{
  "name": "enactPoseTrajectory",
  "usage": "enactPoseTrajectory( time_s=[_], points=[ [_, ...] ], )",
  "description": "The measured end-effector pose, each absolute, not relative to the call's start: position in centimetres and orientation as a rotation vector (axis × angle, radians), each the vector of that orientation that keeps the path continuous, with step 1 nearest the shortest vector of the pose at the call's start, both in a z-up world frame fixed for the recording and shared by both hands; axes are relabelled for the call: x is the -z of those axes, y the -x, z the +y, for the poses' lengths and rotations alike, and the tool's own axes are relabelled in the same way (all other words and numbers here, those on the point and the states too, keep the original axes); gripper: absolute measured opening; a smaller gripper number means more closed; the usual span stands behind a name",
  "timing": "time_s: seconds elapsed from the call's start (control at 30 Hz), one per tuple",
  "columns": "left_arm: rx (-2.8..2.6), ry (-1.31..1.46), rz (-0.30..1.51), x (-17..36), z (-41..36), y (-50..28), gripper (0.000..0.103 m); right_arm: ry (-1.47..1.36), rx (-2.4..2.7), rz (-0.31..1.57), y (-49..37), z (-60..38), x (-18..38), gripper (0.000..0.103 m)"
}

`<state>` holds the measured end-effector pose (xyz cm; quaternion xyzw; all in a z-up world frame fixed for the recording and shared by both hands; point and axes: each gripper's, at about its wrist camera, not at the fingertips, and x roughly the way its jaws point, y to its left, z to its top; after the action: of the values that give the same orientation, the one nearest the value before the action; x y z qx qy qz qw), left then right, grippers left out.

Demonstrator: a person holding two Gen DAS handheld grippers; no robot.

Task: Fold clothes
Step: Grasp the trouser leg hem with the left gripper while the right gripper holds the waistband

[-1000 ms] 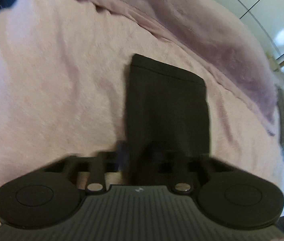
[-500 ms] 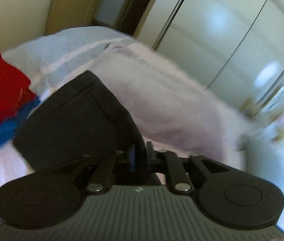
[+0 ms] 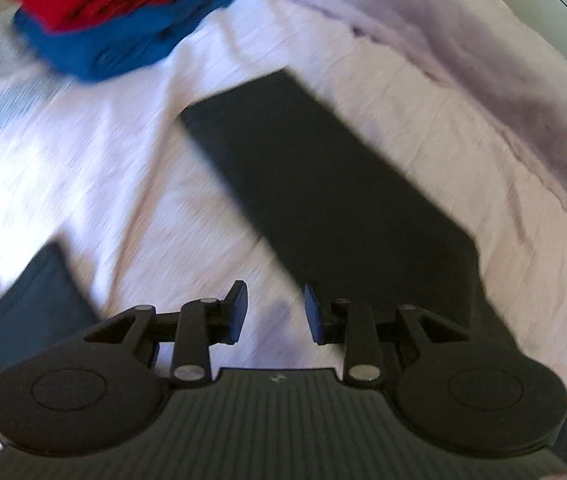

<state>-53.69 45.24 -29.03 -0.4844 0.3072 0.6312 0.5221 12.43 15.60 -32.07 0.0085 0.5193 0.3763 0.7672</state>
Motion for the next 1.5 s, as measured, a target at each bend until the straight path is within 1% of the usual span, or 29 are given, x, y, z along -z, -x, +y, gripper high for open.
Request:
enactPoseTrajectory(
  time_s=[0.07,0.17,0.2,0.23,0.3,0.37,0.4,0.43,0.53,0.57,0.63,0.7,0.73,0.77,0.8,0.87,0.97,1.0,1.03,1.07,1.1,1.23,1.3,1.33,1.37,1.4,1.43,1.47,1.5],
  points=[
    [-1.523,1.157,0.718,28.7,44.4,53.6,0.026,-0.043,-0.876,1.154,-13.4,16.3,32.8,0.070],
    [-1.502,1.163,0.675,28.3,44.0,53.2,0.026,-0.076,-0.963,1.175,-14.3,17.5,33.8,0.070],
    [-1.489,1.161,0.658,28.2,43.9,53.0,0.026,-0.092,-1.004,1.191,-14.4,17.9,33.9,0.065],
    [-1.476,1.156,0.638,28.1,44.0,52.7,0.026,-0.094,-1.046,1.209,-14.4,18.4,33.8,0.057],
    [-1.462,1.136,0.614,27.9,44.1,52.0,0.026,-0.019,-1.078,1.192,-13.8,19.3,33.1,0.045],
    [-1.452,1.119,0.596,28.0,44.4,51.5,0.026,0.032,-1.071,1.116,-13.1,19.5,31.8,0.039],
    [-1.449,1.114,0.588,28.0,44.6,51.4,0.026,0.052,-1.063,1.072,-12.8,19.4,31.2,0.007],
    [-1.445,1.106,0.578,28.0,44.7,51.4,0.026,0.056,-1.048,1.022,-12.7,19.1,30.4,0.004],
    [-1.444,1.058,0.572,28.1,45.4,51.5,0.027,0.026,-0.986,0.911,-12.8,18.1,28.6,0.005],
    [-1.449,1.040,0.581,28.3,45.7,51.7,0.028,0.009,-0.979,0.915,-13.0,18.1,28.7,0.006],
    [-1.478,1.039,0.608,29.3,46.5,52.3,0.029,-0.037,-0.942,1.019,-13.8,18.2,30.0,0.010],
    [-1.507,1.065,0.615,30.4,47.4,53.2,0.029,-0.077,-0.893,1.131,-14.6,18.4,31.4,0.045],
    [-1.518,1.084,0.610,30.8,47.8,53.7,0.030,-0.100,-0.887,1.171,-14.8,18.3,31.8,0.055],
    [-1.529,1.104,0.605,31.3,48.3,54.2,0.034,-0.116,-0.897,1.187,-14.6,18.1,32.0,0.063],
    [-1.540,1.101,0.600,31.7,48.8,54.5,0.038,-0.123,-0.906,1.194,-14.3,18.0,32.1,0.064],
    [-1.560,1.087,0.591,32.5,49.7,54.9,0.041,-0.107,-0.898,1.165,-13.9,18.1,32.1,0.064],
    [-1.591,1.067,0.577,33.7,51.2,55.6,0.040,-0.071,-0.874,1.106,-13.3,18.4,32.2,0.063],
    [-1.601,1.060,0.573,34.1,51.7,55.8,0.037,-0.059,-0.866,1.086,-13.1,18.5,32.2,0.046],
    [-1.611,1.053,0.568,34.5,52.2,56.0,0.028,-0.047,-0.857,1.066,-12.9,18.6,32.2,0.035],
    [-1.622,1.046,0.563,34.9,52.7,56.2,0.007,-0.036,-0.849,1.046,-12.7,18.7,32.2,0.022],
    [-1.632,1.039,0.558,35.3,53.2,56.5,0.006,-0.024,-0.841,1.026,-12.5,18.8,32.2,0.015],
    [-1.530,0.564,0.546,31.2,51.0,52.5,0.005,0.023,-0.808,0.946,-11.8,19.2,32.3,0.011],
    [-1.489,0.474,0.522,30.3,50.5,51.9,0.007,0.046,-0.791,0.906,-11.4,19.4,32.3,0.010],
    [-1.485,0.470,0.532,30.7,50.7,52.0,0.007,0.057,-0.782,0.886,-11.2,19.5,32.3,0.010],
    [-1.485,0.484,0.569,31.7,51.2,52.3,0.008,0.068,-0.773,0.866,-11.0,19.6,32.3,0.008],
    [-1.476,0.515,0.626,33.2,51.8,52.7,0.010,0.068,-0.763,0.867,-10.8,19.1,32.1,0.006],
    [-1.483,0.545,0.689,34.6,51.9,53.2,0.012,0.059,-0.751,0.884,-10.5,18.3,31.7,0.006],
    [-1.492,0.574,0.752,35.9,52.1,53.8,0.016,0.049,-0.739,0.901,-10.3,17.4,31.3,0.006],
    [-1.499,0.604,0.816,37.2,52.2,54.4,0.023,0.040,-0.727,0.917,-10.1,16.6,31.0,0.007]
  ],
)
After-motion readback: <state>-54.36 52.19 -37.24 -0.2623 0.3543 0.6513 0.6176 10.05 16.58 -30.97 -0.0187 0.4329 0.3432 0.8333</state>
